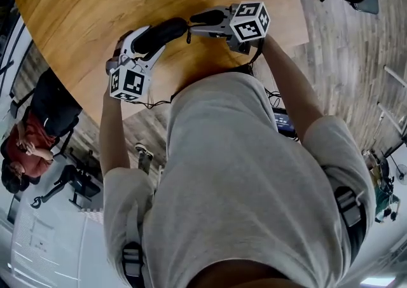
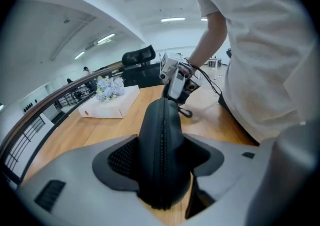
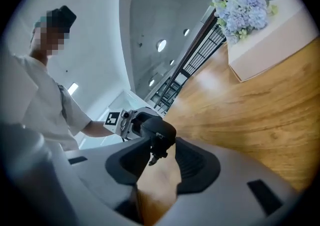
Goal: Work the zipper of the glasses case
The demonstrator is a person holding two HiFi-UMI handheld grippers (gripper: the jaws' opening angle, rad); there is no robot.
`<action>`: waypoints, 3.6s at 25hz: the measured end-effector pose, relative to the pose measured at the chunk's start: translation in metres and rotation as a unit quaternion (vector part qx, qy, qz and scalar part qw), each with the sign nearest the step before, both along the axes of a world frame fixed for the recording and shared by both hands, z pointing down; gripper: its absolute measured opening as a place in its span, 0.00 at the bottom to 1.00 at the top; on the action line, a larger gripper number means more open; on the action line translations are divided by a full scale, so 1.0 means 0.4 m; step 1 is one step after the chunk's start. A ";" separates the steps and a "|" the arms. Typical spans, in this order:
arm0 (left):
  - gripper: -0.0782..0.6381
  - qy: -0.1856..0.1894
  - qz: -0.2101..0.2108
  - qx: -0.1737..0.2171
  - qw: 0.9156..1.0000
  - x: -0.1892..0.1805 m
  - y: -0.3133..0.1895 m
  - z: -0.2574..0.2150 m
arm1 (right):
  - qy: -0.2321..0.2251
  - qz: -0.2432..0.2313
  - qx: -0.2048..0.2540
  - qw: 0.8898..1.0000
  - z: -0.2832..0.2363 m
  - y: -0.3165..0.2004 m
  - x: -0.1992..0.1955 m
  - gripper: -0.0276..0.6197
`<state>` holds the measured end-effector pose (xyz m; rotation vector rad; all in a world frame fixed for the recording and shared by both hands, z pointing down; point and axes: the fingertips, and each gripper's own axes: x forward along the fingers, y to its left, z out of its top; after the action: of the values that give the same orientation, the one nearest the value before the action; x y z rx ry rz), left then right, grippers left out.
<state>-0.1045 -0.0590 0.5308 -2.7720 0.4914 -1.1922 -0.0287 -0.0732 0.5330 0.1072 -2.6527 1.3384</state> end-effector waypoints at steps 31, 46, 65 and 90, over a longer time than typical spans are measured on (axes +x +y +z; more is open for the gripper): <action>0.51 -0.002 0.007 -0.015 1.000 0.009 0.034 0.033 | -0.040 -0.005 -0.023 0.999 0.004 0.018 0.010 0.09; 0.51 -0.028 0.010 -0.038 0.999 0.011 0.057 0.088 | -0.001 -0.012 -0.108 0.994 0.085 0.047 0.006 0.09; 0.50 -0.063 0.014 -0.067 0.996 0.018 0.069 0.153 | 0.061 -0.024 -0.155 0.986 0.125 0.053 0.012 0.08; 0.50 -0.058 -0.146 -0.006 0.988 0.069 -0.014 0.112 | 0.273 0.059 0.164 0.946 0.025 -0.040 0.015 0.08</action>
<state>-0.0770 -0.0647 0.5755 -2.6849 0.9048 -1.4066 -0.0229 -0.0894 0.5429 0.5953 -2.3729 0.7292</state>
